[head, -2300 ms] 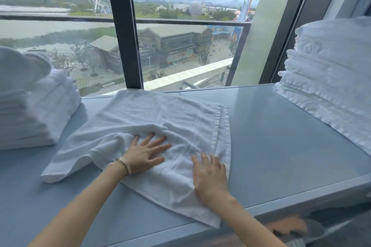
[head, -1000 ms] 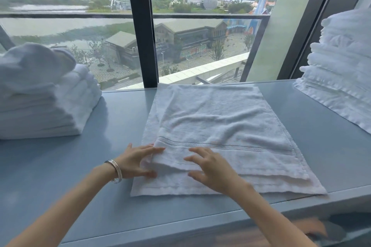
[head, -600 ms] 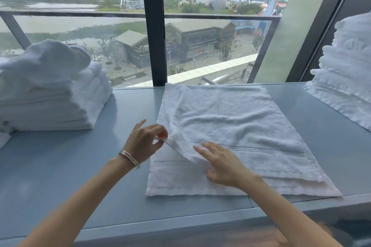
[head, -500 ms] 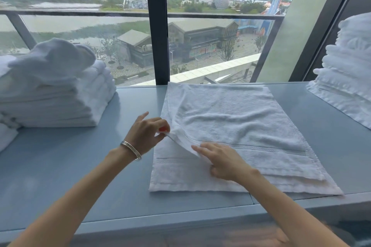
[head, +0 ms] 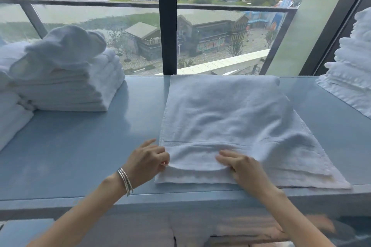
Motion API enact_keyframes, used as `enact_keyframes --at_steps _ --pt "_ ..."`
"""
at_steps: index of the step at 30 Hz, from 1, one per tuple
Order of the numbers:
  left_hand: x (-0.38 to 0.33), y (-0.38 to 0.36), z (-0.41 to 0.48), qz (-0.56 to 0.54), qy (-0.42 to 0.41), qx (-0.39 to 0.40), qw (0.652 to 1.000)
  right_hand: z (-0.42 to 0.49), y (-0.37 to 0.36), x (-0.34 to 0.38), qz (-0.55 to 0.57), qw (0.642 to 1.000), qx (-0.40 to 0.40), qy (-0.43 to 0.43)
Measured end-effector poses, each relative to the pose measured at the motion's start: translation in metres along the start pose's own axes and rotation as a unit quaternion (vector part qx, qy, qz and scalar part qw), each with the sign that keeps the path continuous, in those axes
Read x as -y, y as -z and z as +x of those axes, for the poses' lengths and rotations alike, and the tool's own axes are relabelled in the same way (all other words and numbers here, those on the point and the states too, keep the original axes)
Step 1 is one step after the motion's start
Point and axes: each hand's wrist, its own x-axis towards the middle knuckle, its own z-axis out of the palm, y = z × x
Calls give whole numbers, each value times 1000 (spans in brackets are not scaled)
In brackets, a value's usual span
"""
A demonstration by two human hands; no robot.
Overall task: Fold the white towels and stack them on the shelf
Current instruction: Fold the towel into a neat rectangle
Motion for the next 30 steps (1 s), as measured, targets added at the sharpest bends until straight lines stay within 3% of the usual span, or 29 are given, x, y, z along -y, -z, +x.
enact_keyframes --at_steps 2,5,7,9,12,14,21,25,28,30 --pt "-1 -1 1 -42 11 -45 998 3 2 1 33 998 -45 -10" --pt "2 33 12 -87 50 -182 978 7 28 7 66 976 -205 14" --pt "-2 52 10 -100 49 -201 973 -1 41 10 90 960 -257 64" --pt "-14 49 -2 -103 34 -149 983 -13 38 9 74 964 -238 88" --pt "-20 12 -22 -102 38 -47 993 -23 5 0 -9 986 -139 96" --pt "-17 -3 -27 -100 49 -31 993 -24 -11 -4 -21 989 -107 95" --pt "-6 -6 -24 -52 -2 -50 997 -17 -17 -5 -35 986 -124 106" --pt "0 -5 -25 -56 -20 -15 998 -19 -21 -9 -47 985 -119 116" --pt "-1 10 -23 -88 30 81 992 -20 -22 -12 -58 983 -115 128" --pt "-2 19 -12 -20 59 148 987 -21 -24 -10 -57 983 -119 126"
